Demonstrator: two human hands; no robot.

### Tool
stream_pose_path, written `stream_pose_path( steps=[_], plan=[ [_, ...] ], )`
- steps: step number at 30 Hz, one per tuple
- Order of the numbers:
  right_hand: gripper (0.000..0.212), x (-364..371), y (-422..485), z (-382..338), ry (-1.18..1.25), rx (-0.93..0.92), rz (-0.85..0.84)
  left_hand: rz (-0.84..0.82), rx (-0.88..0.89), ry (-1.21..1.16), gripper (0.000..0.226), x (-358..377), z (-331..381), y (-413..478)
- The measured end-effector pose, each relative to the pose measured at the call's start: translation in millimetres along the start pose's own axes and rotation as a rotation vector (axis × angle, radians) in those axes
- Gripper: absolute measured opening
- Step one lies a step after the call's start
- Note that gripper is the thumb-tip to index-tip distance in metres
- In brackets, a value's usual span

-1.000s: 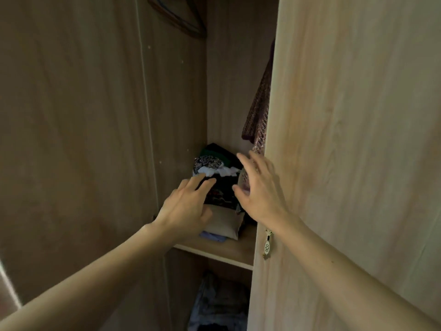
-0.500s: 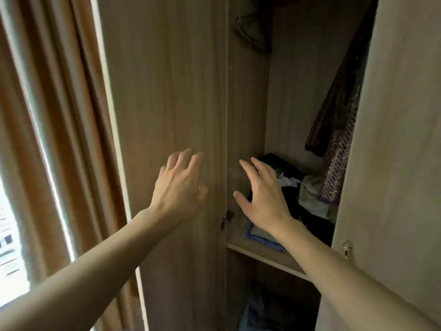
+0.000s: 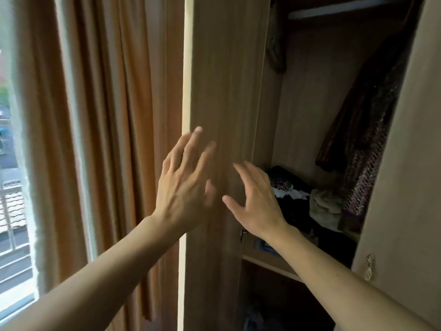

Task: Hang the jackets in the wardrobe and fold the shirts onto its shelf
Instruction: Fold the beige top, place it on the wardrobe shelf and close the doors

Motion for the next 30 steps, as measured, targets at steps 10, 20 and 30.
stream_pose_path(
  steps=[10, 20, 30],
  plan=[
    [0.077, -7.8, 2.4, -17.1, -0.012, -0.047, 0.010, 0.145, -0.165, -0.263, 0.072, -13.3, -21.3, 9.2],
    [0.082, -17.6, -4.9, 6.5, 0.060, -0.048, 0.077, 0.156, -0.190, -0.303, 0.068, -2.2, -8.9, 14.9],
    [0.076, -43.8, -15.0, 54.7, 0.065, 0.024, 0.107, 0.187, 0.008, -0.533, 0.064, 15.1, 46.7, 18.0]
  ],
)
Point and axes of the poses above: each hand's wrist, its own y-axis towards the middle knuckle, its own x-axis out of the palm, z = x × y, the point moved 3 cm from there along y, towards the middle knuckle, and after that the axes turned 6 degrees about x, right-handed, at the moved point
